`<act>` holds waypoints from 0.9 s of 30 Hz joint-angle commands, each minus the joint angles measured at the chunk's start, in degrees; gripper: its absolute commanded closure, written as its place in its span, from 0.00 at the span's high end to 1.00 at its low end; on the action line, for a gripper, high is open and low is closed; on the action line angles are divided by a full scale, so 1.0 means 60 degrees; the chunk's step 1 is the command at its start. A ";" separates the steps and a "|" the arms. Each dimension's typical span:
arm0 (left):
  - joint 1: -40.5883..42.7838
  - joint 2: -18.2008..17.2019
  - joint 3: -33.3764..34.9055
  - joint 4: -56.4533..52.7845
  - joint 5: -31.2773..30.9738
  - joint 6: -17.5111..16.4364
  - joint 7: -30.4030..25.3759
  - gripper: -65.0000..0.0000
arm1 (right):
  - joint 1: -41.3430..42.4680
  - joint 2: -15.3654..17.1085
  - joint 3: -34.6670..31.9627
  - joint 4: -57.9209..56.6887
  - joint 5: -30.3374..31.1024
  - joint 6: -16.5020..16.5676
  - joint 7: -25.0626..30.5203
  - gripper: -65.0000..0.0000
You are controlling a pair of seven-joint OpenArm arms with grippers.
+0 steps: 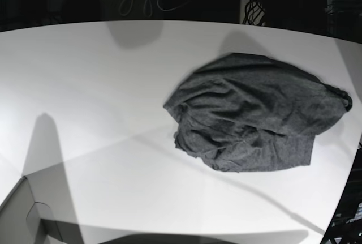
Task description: Layout the t-shirt on the table in an organized manner, then fold the t-shirt properly
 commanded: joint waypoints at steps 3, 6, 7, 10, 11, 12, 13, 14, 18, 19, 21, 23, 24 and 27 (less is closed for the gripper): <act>0.0774 -0.0064 -0.0009 0.0963 0.0005 0.0057 -0.0080 0.00 | -0.0607 0.0201 0.0031 0.0006 0.0064 -0.0038 0.1168 0.00; 0.1331 -0.0064 -0.0024 0.2048 0.0005 0.0057 -0.0080 0.00 | -0.0988 0.0216 0.0031 0.0753 0.0064 -0.0053 0.1080 0.00; 0.1507 -0.0064 -0.0097 0.2429 0.0005 0.0057 -0.0080 0.00 | -0.1178 0.0201 0.0031 0.1163 0.0064 -0.0053 0.1080 0.00; 0.1829 -0.0005 -0.0493 0.3235 0.0005 0.0057 -0.0080 0.00 | -0.1647 0.0186 0.0046 0.2189 0.0078 -0.0053 0.1065 0.00; 0.1873 0.0009 -0.0595 0.3440 0.0005 0.0057 -0.0080 0.00 | -0.1794 0.0172 0.0046 0.2497 0.0078 -0.0053 0.1050 0.00; 0.1888 0.0009 -0.0683 0.3601 0.0005 0.0057 -0.0066 0.00 | -0.1925 0.0172 0.0046 0.2790 0.0078 -0.0053 0.1050 0.00; 0.1917 0.0009 -0.0742 0.3747 0.0005 0.0057 -0.0066 0.00 | -0.2043 0.0172 0.0046 0.3039 0.0078 -0.0067 0.1050 0.00; 0.1917 0.0009 -0.0800 0.3835 0.0005 0.0057 -0.0051 0.00 | -0.2145 0.0172 0.0061 0.3259 0.0078 -0.0067 0.1050 0.00; 0.1888 -0.0049 -0.0815 0.3850 0.0005 0.0057 -0.0051 0.00 | -0.2174 0.0172 0.0544 0.3434 0.0078 -0.0067 0.1021 0.00; 0.1873 -0.0049 -0.0815 0.3821 0.0005 0.0057 -0.0051 0.00 | -0.2174 0.0172 0.0603 0.3434 0.0078 -0.0067 0.1021 0.00; 0.1858 -0.0020 -0.0815 0.3806 0.0005 0.0057 -0.0051 0.00 | -0.2174 0.0172 0.0647 0.3434 0.0078 -0.0067 0.1021 0.00; 0.1858 0.0009 -0.0800 0.3806 0.0005 0.0057 -0.0051 0.00 | -0.2189 0.0172 0.0647 0.3449 0.0078 -0.0067 0.1050 0.00; 0.1873 0.0009 -0.0800 0.3821 0.0005 0.0057 -0.0051 0.00 | -0.2204 0.0172 0.0647 0.3449 0.0078 -0.0067 0.1050 0.00; 0.1844 0.0009 -0.0800 0.3806 0.0005 0.0057 -0.0036 0.00 | -0.2204 0.0172 0.0618 0.3449 0.0078 -0.0067 0.1050 0.00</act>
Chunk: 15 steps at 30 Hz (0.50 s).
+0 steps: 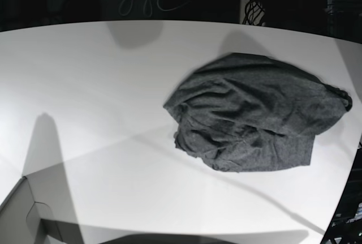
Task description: Layout the t-shirt on the table in an organized manner, then fold the t-shirt properly
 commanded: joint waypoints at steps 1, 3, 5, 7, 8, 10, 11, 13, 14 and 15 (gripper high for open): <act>0.0175 -0.0013 0.0001 0.0087 0.0005 0.0028 -0.0106 0.00 | -0.0371 0.0168 -0.0009 0.0003 0.0038 -0.0064 0.0256 0.00; 0.0190 -0.0027 0.0001 0.0087 0.0005 0.0028 -0.0106 0.00 | -0.0371 0.0168 -0.0009 0.0003 0.0038 -0.0064 0.0256 0.00; 0.0205 -0.0027 0.0001 0.0087 0.0005 0.0028 -0.0106 0.00 | -0.0371 0.0168 -0.0024 0.0003 0.0038 -0.0064 0.0256 0.00; 0.0234 -0.0027 0.0001 0.0087 0.0005 0.0028 -0.0106 0.00 | -0.0386 0.0168 -0.0024 0.0003 0.0038 -0.0064 0.0271 0.00; 0.0234 -0.0013 0.0001 0.0087 0.0005 0.0028 -0.0106 0.00 | -0.0386 0.0168 -0.0024 0.0003 0.0038 -0.0064 0.0271 0.00; 0.0249 -0.0013 0.0001 0.0087 0.0005 0.0028 -0.0106 0.00 | -0.0401 0.0154 -0.0024 0.0003 0.0038 -0.0064 0.0286 0.00; 0.0263 -0.0013 0.0001 0.0087 0.0005 0.0028 -0.0106 0.00 | -0.0401 0.0139 -0.0024 0.0018 0.0038 -0.0064 0.0286 0.00; 0.0351 0.0002 0.0001 0.0160 -0.0010 0.0028 -0.0106 0.00 | -0.0401 0.0095 -0.0024 0.0032 0.0038 -0.0064 0.0300 0.00; 0.0395 0.0002 -0.0014 0.0218 -0.0039 0.0028 -0.0106 0.00 | -0.0401 0.0095 -0.0024 0.0105 0.0038 -0.0064 0.0300 0.00; 0.0410 -0.0013 -0.0014 0.0306 -0.0171 0.0028 -0.0106 0.00 | -0.0401 0.0095 -0.0024 0.0252 0.0038 -0.0064 0.0300 0.00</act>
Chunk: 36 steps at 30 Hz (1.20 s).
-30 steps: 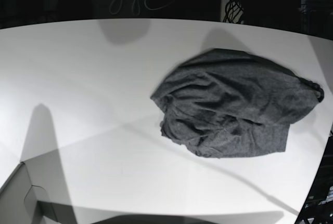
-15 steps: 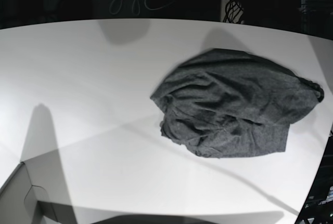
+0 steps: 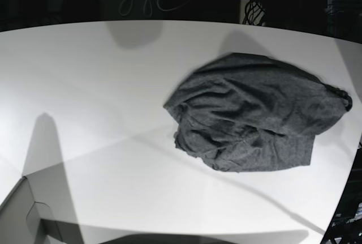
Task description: Layout the t-shirt on the table in an organized manner, then fold the t-shirt properly
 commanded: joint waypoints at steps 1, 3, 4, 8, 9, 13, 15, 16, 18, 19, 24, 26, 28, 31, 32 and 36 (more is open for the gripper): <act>0.0264 -0.0060 -0.0017 0.0260 -0.0187 0.0031 -0.0113 0.00 | -0.0430 0.0142 -0.0006 0.0297 0.0042 -0.0064 0.0297 0.00; 0.0426 -0.0104 -0.0017 0.0582 -0.0758 0.0031 -0.0113 0.00 | -0.0826 0.0142 0.0009 0.1176 0.0042 -0.0064 0.0297 0.00; 0.0484 -0.0207 -0.0105 0.0787 -0.1036 0.0017 -0.0113 0.00 | -0.1046 0.0142 0.0024 0.1733 0.0042 -0.0064 0.0282 0.00; 0.0704 -0.0441 -0.0281 0.1417 -0.1915 -0.0012 -0.0113 0.00 | -0.1808 0.0128 0.0053 0.3521 0.0042 -0.0064 0.0267 0.00; 0.0733 -0.0529 -0.0354 0.1608 -0.2033 -0.0012 -0.0113 0.00 | -0.1925 0.0128 0.0053 0.3887 0.0042 -0.0064 0.0267 0.00; 0.0924 -0.0690 -0.0852 0.2531 -0.2414 -0.0012 -0.0113 0.00 | -0.2203 -0.0092 0.0068 0.5132 0.0042 -0.0064 0.0238 0.00; 0.1085 -0.0676 -0.1321 0.3058 -0.2531 -0.0012 -0.0113 0.00 | -0.2247 -0.0107 0.0068 0.5645 0.0042 -0.0064 0.0194 0.00; 0.1114 -0.0661 -0.1526 0.3263 -0.2589 -0.0012 -0.0113 0.00 | -0.2262 -0.0121 0.0068 0.5894 0.0042 -0.0064 0.0106 0.00; 0.1144 -0.0661 -0.1922 0.3600 -0.2853 -0.0012 -0.0113 0.00 | -0.2291 -0.0136 0.0068 0.6524 0.0042 -0.0064 -0.0172 0.00; 0.1144 -0.0661 -0.2112 0.3718 -0.3029 -0.0012 -0.0113 0.00 | -0.2291 -0.0136 0.0068 0.6861 0.0042 -0.0064 -0.0436 0.00; 0.0982 -0.0661 -0.3138 0.3806 -0.4567 -0.0027 -0.0113 0.00 | -0.2233 -0.0121 0.0009 0.9176 0.0042 -0.0064 -0.2561 0.00; 0.0792 -0.0661 -0.3548 0.3806 -0.5139 -0.0027 -0.0113 0.00 | -0.2189 -0.0107 -0.0020 1.0158 0.0042 -0.0064 -0.3542 0.00; 0.0631 -0.0661 -0.3973 0.3806 -0.5534 -0.0027 -0.0113 0.00 | -0.1940 -0.0092 -0.0255 1.1037 0.0042 -0.0049 -0.4495 0.00; 0.0338 -0.0646 -0.4281 0.3806 -0.5959 -0.0027 -0.0113 0.00 | -0.1573 0.0128 -0.0665 1.1828 0.0042 -0.0049 -0.5740 0.00; 0.0250 -0.0646 -0.4310 0.3806 -0.6033 -0.0027 -0.0113 0.00 | -0.1427 0.0230 -0.0855 1.1960 0.0042 -0.0049 -0.6077 0.00; -0.0014 -0.0632 -0.4369 0.3806 -0.6091 -0.0027 -0.0113 0.00 | -0.0782 0.0553 -0.1588 1.2195 0.0042 -0.0034 -0.7220 0.00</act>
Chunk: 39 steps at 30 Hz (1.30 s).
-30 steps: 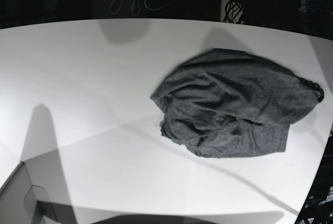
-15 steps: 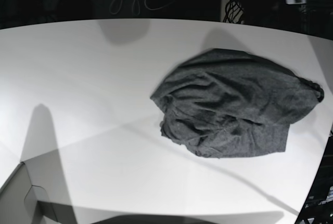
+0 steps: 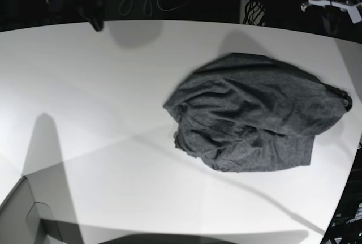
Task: Layout the t-shirt on the table in an organized manner, then fold the t-shirt properly
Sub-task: 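Move the right gripper down and grasp the edge of the grey t-shirt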
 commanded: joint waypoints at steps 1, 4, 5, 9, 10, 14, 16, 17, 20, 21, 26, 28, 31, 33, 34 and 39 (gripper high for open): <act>0.0091 -0.0023 -0.0081 0.0148 -0.0033 -0.0005 -0.0237 0.00 | 0.0053 0.0046 -0.0157 0.0173 0.0020 -0.0038 0.0163 0.00; -0.0040 0.0050 -0.0111 0.0148 -0.0033 -0.0005 -0.0237 0.00 | 0.0405 0.0163 -0.0568 0.0261 0.0020 -0.0038 -0.0453 0.00; -0.0114 0.0123 -0.0169 0.0163 -0.0033 -0.0005 -0.0237 0.00 | 0.0522 0.0163 -0.0685 0.0276 0.0005 -0.0038 -0.0628 0.00; -0.0451 0.0402 -0.0535 0.0163 0.0011 -0.0005 -0.0222 0.01 | 0.1079 0.0105 -0.1051 0.0613 0.0005 -0.0038 -0.1508 0.00; -0.0568 0.0358 -0.0535 0.0148 0.0011 -0.0005 -0.0222 0.03 | 0.1269 0.0090 -0.1154 0.0730 -0.0009 -0.0038 -0.1815 0.00; -0.1095 0.0182 -0.0711 0.0163 0.0025 -0.0020 -0.0207 0.23 | 0.2016 0.0076 -0.1769 0.1126 -0.0009 -0.0038 -0.3324 0.00; -0.1418 -0.0111 -0.0697 0.0134 0.0040 -0.0020 -0.0207 0.31 | 0.2441 0.0076 -0.2106 0.1214 -0.0009 -0.0038 -0.3954 0.00; -0.1579 -0.0272 -0.0697 0.0134 0.0025 -0.0020 -0.0207 0.33 | 0.2690 0.0032 -0.2223 0.1243 -0.0009 -0.0038 -0.4262 0.00; -0.2033 -0.0697 -0.0741 0.0134 -0.0004 -0.0020 -0.0207 0.33 | 0.3247 -0.0423 -0.2384 0.1258 -0.0009 -0.0038 -0.5229 0.00; -0.2121 -0.0888 -0.0741 0.0134 -0.0019 -0.0020 -0.0207 0.33 | 0.3394 -0.0657 -0.2414 0.1228 -0.0009 -0.0038 -0.5522 0.02; -0.2297 -0.1518 -0.0755 0.0134 -0.0033 -0.0020 -0.0207 0.33 | 0.4126 -0.1580 -0.2443 0.1199 -0.0009 -0.0023 -0.6709 0.18; -0.2297 -0.1532 -0.0990 0.0134 -0.0033 -0.0020 -0.0207 0.33 | 0.4449 -0.1771 -0.2443 0.1170 -0.0009 -0.0009 -0.7134 0.23; -0.2297 -0.1488 -0.1327 0.0104 -0.0033 -0.0020 -0.0207 0.34 | 0.5005 -0.2034 -0.2443 0.1096 -0.0009 -0.0009 -0.8013 0.31; -0.2253 -0.1474 -0.1473 0.0104 -0.0048 -0.0020 -0.0207 0.34 | 0.5474 -0.2122 -0.2443 0.0906 -0.0009 -0.0009 -0.8394 0.33; -0.2224 -0.1474 -0.1503 0.0104 -0.0048 -0.0020 -0.0207 0.34 | 0.5679 -0.2137 -0.2443 0.0803 0.0005 0.0006 -0.8555 0.34; -0.1960 -0.1444 -0.1664 0.0148 -0.0048 -0.0020 0.0569 0.34 | 0.6485 -0.2313 -0.2443 0.0085 0.0020 0.0006 -0.8907 0.37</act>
